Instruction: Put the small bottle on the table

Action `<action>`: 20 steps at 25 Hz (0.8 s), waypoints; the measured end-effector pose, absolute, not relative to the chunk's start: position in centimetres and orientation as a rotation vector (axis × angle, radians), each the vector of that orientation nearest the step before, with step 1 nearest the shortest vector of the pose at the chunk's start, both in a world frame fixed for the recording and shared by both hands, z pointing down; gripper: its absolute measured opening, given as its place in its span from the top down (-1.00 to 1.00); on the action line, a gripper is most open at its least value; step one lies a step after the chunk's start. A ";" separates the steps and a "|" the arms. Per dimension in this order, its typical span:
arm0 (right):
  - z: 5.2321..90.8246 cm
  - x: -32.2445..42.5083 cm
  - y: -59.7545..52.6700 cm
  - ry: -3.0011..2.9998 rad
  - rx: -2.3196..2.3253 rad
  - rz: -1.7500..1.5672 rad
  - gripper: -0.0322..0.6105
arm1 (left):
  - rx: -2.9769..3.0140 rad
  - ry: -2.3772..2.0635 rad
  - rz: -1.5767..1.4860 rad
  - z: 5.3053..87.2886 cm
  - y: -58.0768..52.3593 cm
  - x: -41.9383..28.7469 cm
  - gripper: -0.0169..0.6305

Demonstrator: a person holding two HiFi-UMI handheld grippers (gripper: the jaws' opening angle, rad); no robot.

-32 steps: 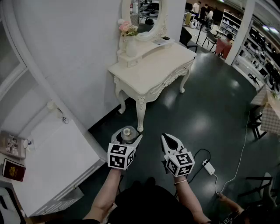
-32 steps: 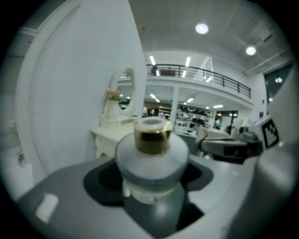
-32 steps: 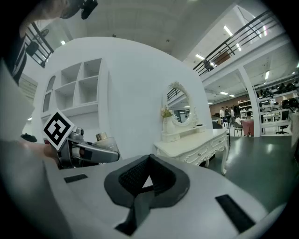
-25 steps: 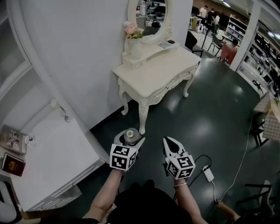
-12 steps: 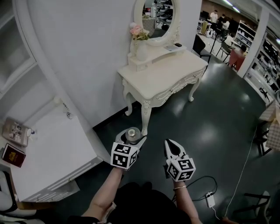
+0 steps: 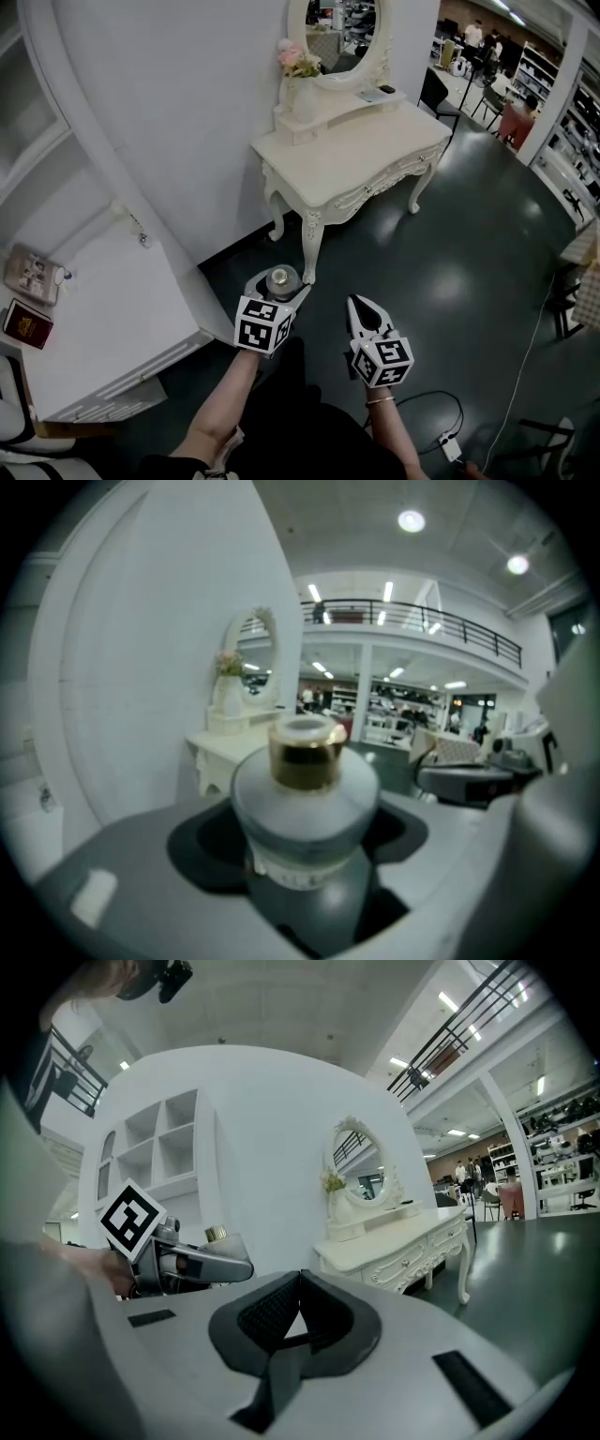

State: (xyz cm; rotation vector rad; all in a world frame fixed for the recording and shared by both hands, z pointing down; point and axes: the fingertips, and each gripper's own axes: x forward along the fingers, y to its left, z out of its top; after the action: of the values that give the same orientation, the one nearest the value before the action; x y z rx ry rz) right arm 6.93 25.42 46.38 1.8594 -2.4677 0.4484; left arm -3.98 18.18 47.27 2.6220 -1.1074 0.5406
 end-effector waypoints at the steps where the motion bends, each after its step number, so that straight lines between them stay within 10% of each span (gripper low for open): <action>1: 46.4 7.2 25.0 -2.469 1.862 0.449 0.89 | 2.622 -1.111 0.544 47.3 17.7 -3.8 -0.09; 20: 47.9 10.5 5.8 -2.424 1.861 0.499 0.89 | 2.605 -1.113 0.534 48.8 -3.2 -0.9 -0.09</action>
State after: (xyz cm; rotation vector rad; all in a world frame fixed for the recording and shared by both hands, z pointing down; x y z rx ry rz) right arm 10.50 5.84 47.88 1.8614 -2.4238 0.4994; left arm -0.86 -3.17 48.83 2.6047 -1.1134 0.5340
